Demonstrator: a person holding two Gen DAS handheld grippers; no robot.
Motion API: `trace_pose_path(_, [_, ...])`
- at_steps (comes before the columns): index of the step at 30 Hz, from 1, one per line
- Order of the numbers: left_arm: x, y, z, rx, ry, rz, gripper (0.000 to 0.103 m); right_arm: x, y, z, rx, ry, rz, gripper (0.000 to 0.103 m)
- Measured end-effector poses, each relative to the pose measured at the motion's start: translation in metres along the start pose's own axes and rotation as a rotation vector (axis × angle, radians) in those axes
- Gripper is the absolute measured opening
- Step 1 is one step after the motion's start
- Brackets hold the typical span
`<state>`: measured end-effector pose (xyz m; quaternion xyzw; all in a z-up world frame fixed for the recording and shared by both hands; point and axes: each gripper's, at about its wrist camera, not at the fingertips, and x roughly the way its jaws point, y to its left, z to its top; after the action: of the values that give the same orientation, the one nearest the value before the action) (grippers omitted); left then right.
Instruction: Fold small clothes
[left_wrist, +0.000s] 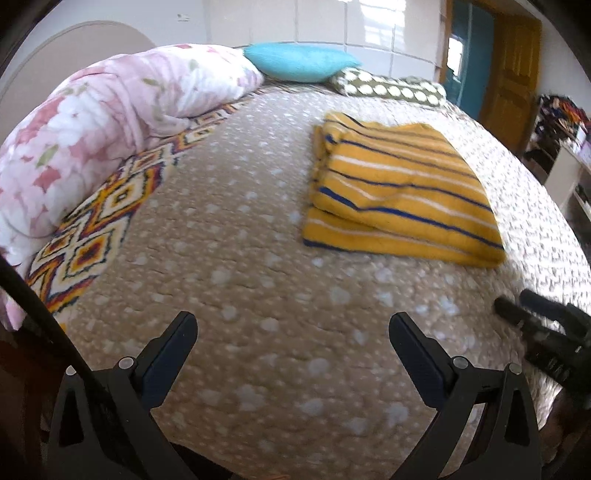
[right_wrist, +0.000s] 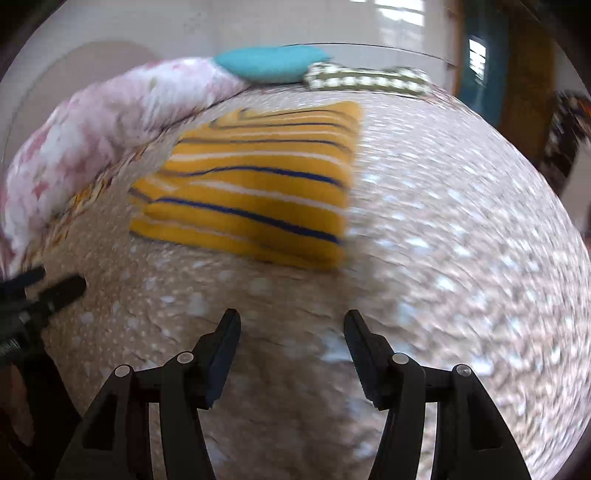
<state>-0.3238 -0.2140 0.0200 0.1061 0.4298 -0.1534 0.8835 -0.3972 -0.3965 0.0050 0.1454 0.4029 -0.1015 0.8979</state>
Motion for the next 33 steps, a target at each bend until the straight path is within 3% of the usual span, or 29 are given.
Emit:
trace_pose_path(8, [0.018, -0.03, -0.011, 0.06, 0.082, -0.03, 0.103, -0.01, -0.039, -0.01, 0.127, -0.024, -0.04, 0.066])
trace_pose_path(33, [0.036, -0.039, -0.019, 0.053, 0.124, 0.018, 0.103, 0.003, -0.027, -0.017, 0.043, -0.011, -0.128, 0.077])
